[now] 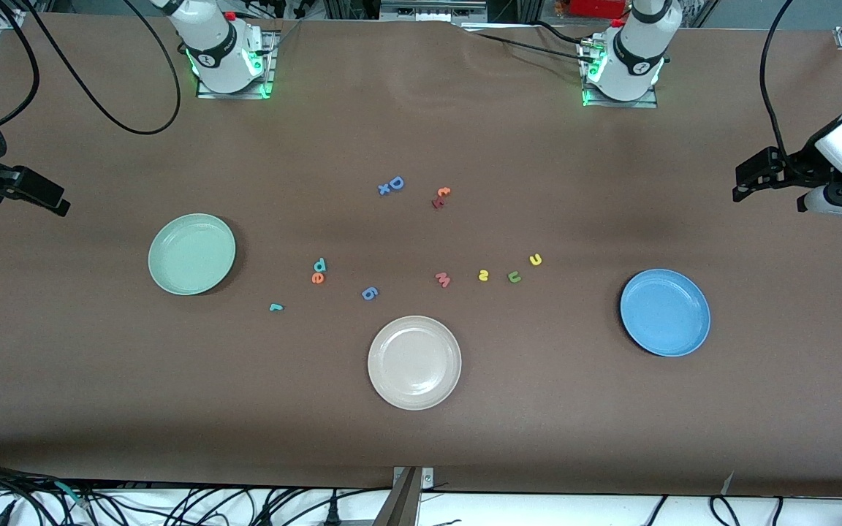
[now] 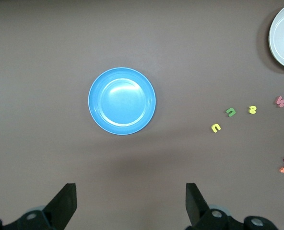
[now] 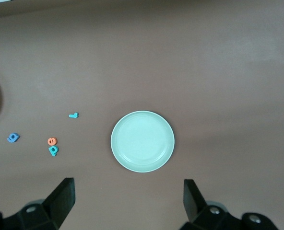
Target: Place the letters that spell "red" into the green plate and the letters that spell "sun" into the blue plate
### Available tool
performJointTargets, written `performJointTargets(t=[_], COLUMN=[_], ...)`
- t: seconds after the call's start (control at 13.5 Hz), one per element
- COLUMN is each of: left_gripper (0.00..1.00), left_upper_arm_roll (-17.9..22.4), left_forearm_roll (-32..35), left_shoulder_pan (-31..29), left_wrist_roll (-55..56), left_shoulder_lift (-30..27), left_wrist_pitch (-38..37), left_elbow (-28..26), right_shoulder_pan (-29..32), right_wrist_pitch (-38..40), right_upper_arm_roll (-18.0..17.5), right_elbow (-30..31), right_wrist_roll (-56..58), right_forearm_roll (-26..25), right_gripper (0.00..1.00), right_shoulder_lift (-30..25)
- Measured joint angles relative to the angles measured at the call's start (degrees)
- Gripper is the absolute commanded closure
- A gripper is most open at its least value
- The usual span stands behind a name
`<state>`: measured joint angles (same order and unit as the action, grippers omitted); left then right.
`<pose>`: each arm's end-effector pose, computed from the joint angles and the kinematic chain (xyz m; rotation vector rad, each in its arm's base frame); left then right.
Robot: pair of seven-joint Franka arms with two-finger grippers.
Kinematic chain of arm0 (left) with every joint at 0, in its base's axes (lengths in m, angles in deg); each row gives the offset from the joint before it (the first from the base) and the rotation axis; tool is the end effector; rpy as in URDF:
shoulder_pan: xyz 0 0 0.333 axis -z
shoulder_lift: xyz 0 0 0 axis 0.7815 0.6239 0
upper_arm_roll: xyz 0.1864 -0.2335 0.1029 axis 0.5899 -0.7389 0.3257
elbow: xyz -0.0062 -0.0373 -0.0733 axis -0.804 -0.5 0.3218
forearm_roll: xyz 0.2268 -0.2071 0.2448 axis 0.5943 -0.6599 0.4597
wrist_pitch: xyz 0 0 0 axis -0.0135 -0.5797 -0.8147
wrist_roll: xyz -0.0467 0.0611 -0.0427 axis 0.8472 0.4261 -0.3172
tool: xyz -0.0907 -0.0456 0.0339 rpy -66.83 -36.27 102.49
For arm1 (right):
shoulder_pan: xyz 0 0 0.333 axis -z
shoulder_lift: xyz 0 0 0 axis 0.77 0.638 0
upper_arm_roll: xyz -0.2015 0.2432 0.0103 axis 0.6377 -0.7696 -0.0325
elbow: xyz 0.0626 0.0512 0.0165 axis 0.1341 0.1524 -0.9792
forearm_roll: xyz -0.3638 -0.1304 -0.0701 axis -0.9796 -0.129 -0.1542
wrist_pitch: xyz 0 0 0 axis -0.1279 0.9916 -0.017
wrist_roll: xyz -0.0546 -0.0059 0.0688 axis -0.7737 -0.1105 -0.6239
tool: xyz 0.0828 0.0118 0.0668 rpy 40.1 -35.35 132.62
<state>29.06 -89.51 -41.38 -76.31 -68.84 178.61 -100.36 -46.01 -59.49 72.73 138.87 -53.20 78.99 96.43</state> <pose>0.5693 -0.0133 0.5964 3.1101 -0.2092 -0.0133 0.5982 0.0050 0.6207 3.1023 -0.2976 0.0250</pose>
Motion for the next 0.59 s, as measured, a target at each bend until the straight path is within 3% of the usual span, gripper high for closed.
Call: performJointTargets(t=[0.59], left_gripper=[0.00], left_upper_arm_roll=[0.00], left_forearm_roll=[0.00], left_shoulder_pan=[0.00], left_wrist_roll=[0.00], left_shoulder_lift=[0.00], left_wrist_pitch=[0.00], left_elbow=[0.00], right_shoulder_pan=[0.00], right_wrist_pitch=[-0.42], right_upper_arm_roll=[0.00], right_elbow=[0.00], right_wrist_roll=[-0.03], right_forearm_roll=[0.02], right_gripper=[0.00], right_shoulder_lift=[-0.01])
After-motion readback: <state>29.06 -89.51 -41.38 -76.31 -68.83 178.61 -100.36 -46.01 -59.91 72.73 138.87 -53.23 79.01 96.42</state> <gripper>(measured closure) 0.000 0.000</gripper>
